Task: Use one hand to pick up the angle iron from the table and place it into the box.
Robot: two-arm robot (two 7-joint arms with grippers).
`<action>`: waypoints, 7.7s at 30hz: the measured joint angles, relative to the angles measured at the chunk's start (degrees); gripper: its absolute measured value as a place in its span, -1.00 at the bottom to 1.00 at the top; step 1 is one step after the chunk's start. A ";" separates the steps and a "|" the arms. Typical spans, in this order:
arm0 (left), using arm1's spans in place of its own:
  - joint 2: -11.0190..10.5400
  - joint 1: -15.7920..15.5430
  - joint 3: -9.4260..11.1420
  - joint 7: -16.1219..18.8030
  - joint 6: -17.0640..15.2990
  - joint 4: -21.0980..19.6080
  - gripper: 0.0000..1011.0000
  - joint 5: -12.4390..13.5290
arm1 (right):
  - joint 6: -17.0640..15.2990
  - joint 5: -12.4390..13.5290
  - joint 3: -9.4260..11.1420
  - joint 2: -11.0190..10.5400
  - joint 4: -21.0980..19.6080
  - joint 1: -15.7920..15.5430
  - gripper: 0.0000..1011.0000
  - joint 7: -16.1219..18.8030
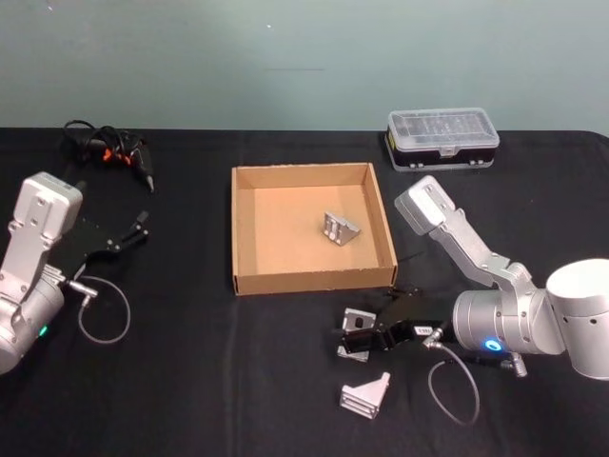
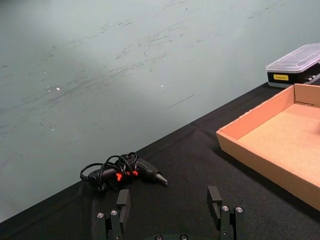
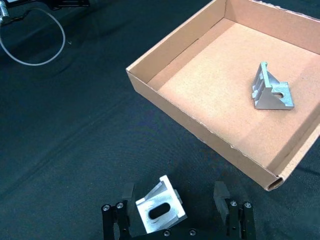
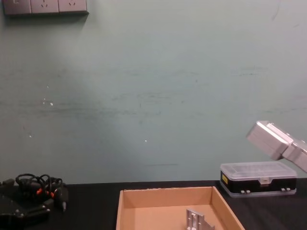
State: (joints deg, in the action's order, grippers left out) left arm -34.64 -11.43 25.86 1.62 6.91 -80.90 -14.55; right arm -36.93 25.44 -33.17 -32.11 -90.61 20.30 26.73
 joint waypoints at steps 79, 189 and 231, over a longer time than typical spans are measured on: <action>0.00 0.00 0.00 0.00 0.00 0.00 1.00 0.00 | 5.22 -1.80 -2.29 6.86 8.94 12.66 -0.84 1.46; 0.00 0.00 0.00 0.00 0.00 0.00 1.00 0.00 | 0.11 -5.75 -0.12 5.64 3.73 10.02 0.98 4.74; 0.00 0.00 0.00 0.00 0.00 0.00 1.00 0.00 | -10.76 0.35 -6.38 -11.64 -14.66 2.58 0.98 9.37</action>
State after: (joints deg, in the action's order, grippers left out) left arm -34.64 -11.43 25.86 1.62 6.91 -80.90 -14.55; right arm -47.69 25.79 -39.55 -43.75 -105.28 22.88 36.10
